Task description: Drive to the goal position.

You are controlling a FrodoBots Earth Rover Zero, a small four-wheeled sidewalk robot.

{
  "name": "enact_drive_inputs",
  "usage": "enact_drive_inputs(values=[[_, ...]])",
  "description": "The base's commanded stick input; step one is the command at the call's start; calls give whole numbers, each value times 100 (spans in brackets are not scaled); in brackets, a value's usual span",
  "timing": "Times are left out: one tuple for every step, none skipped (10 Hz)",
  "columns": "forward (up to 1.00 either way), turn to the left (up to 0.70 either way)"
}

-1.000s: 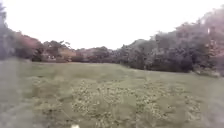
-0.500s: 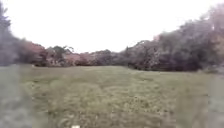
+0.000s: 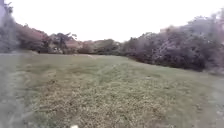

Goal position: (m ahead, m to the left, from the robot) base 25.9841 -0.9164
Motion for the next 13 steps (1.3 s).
enact_drive_inputs(values=[[98, 0], [98, 0], [98, 0], [98, 0], [98, 0], [98, 0], [98, 0], [98, 0], [98, 0], [98, 0], [98, 0], [98, 0], [98, 0]])
